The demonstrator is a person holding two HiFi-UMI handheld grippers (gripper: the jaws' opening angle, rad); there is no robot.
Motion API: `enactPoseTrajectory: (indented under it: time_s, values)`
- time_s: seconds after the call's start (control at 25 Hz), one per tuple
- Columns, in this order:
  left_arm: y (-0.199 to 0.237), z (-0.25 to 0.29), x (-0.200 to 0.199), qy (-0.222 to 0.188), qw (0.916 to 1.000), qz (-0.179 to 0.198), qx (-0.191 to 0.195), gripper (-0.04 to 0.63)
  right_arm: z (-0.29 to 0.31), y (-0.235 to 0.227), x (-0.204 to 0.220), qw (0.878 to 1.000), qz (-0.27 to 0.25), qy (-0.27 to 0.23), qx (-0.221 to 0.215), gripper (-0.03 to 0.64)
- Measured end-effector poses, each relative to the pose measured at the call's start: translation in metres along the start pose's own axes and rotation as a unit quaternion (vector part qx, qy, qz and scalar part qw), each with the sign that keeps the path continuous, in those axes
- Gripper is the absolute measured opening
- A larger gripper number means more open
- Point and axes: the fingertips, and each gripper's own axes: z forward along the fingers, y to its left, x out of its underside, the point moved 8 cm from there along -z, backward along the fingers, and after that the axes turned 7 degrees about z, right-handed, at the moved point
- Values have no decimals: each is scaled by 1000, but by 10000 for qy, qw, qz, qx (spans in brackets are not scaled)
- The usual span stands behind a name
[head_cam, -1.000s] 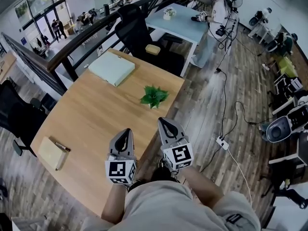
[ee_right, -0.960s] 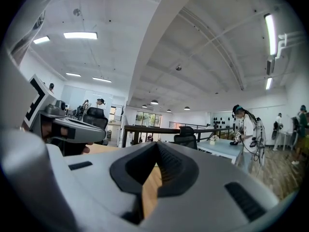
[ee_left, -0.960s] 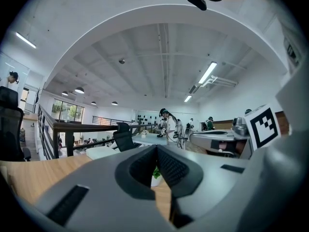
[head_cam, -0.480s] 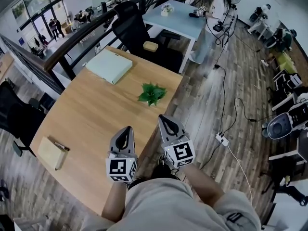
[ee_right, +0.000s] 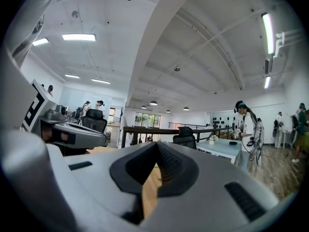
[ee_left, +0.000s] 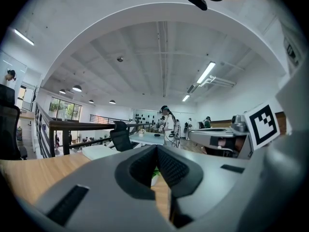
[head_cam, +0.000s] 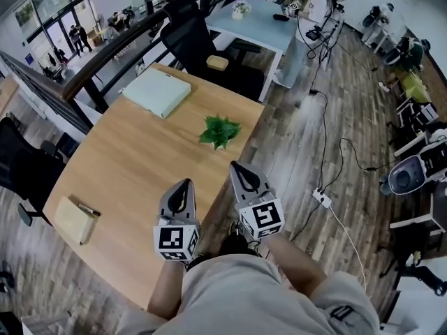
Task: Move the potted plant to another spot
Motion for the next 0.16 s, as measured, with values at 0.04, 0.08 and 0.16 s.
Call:
enactPoseTrajectory:
  time_s: [0.04,0.08,0.16]
  values:
    - [0,0,-1,-4,10000,3,-2,11,0,0,0,10000,-5,-1,-5,3]
    - [0,0,-1,-12,10000,8,-2,12,0,1,-1,10000,-12,-5,-10,3]
    - [0,-1,-3,-32,10000,19,5,11,0,2,-2,10000,-24,-15,-19,3]
